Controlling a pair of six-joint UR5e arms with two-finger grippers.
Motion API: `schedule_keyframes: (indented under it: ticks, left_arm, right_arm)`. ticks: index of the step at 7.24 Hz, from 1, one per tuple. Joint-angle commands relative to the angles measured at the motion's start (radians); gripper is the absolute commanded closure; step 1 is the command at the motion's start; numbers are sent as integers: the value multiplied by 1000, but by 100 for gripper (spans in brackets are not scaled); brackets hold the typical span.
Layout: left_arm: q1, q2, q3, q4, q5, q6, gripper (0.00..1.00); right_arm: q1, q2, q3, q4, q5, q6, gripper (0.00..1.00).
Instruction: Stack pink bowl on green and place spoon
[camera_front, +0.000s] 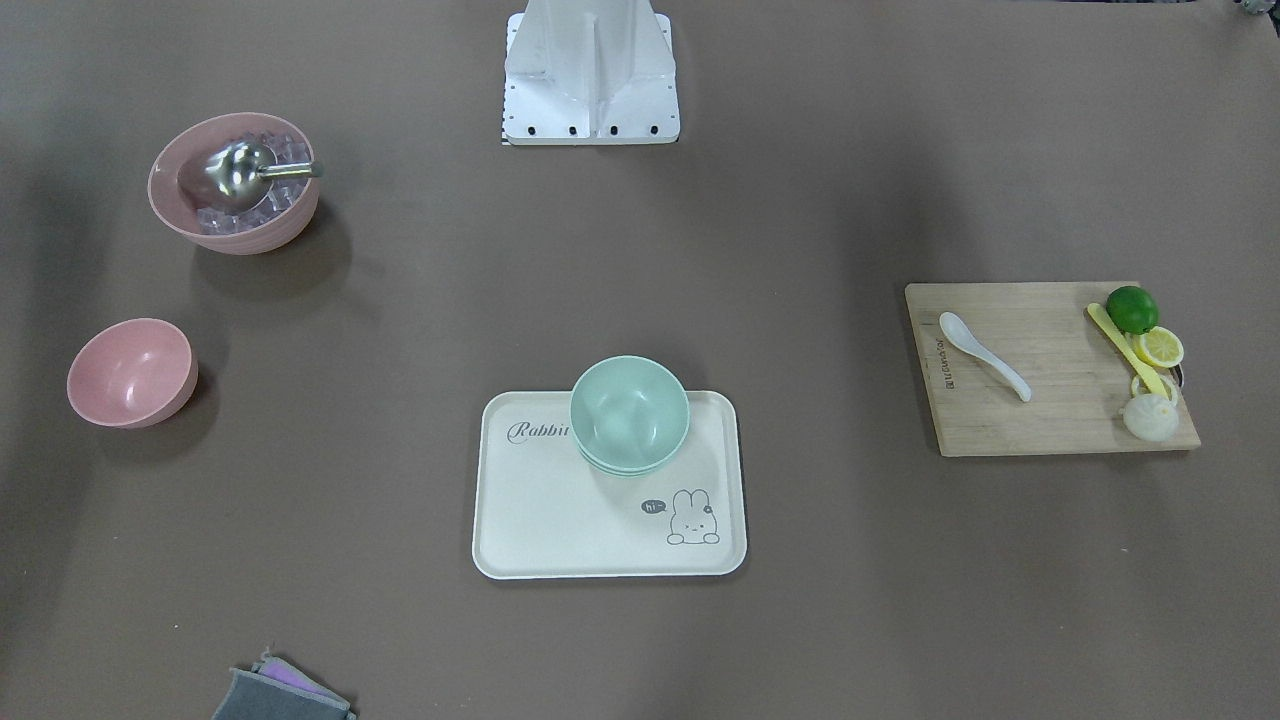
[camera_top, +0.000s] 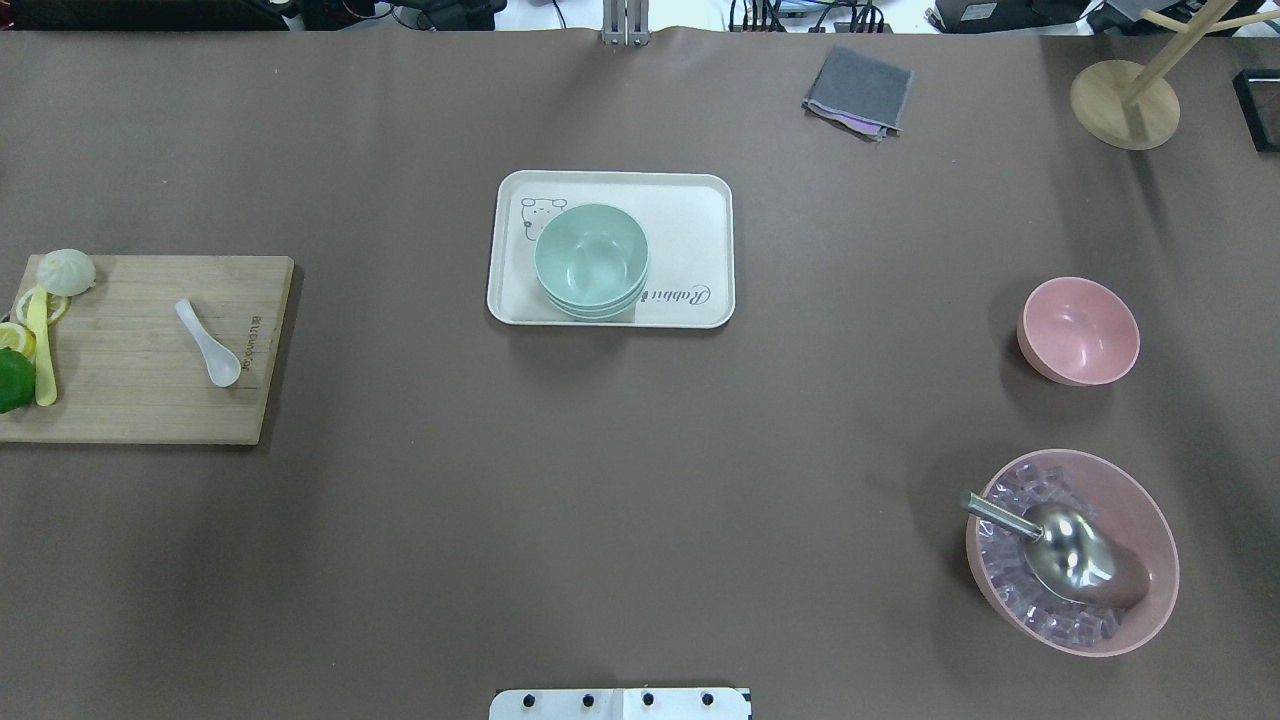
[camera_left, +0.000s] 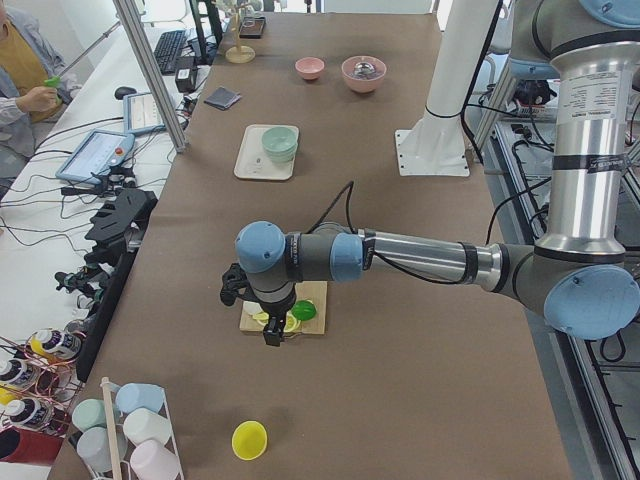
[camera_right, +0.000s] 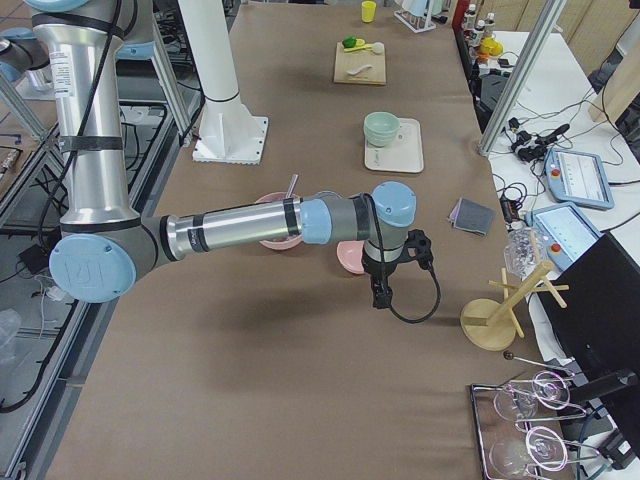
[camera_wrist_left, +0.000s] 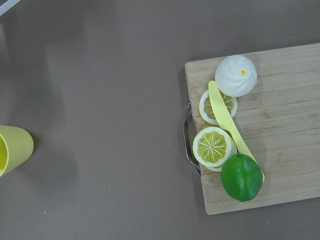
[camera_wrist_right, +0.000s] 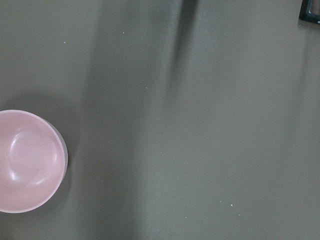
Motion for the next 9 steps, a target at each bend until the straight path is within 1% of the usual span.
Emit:
schedule_keyframes:
  ticks: [1, 4, 5, 9]
  left_arm:
    - [2, -7, -2, 4, 7, -2, 2]
    - [-2, 8, -16, -1, 4, 2, 2]
    - [-2, 13, -37, -1, 6, 0, 2]
    - [0, 18, -42, -2, -2, 5, 2]
  right_arm:
    - [0, -3, 3, 0, 4, 1, 0]
    - [0, -5, 6, 0, 1, 1, 0]
    - [0, -5, 7, 0, 4, 1, 0]
    - [0, -6, 7, 0, 9, 1, 0]
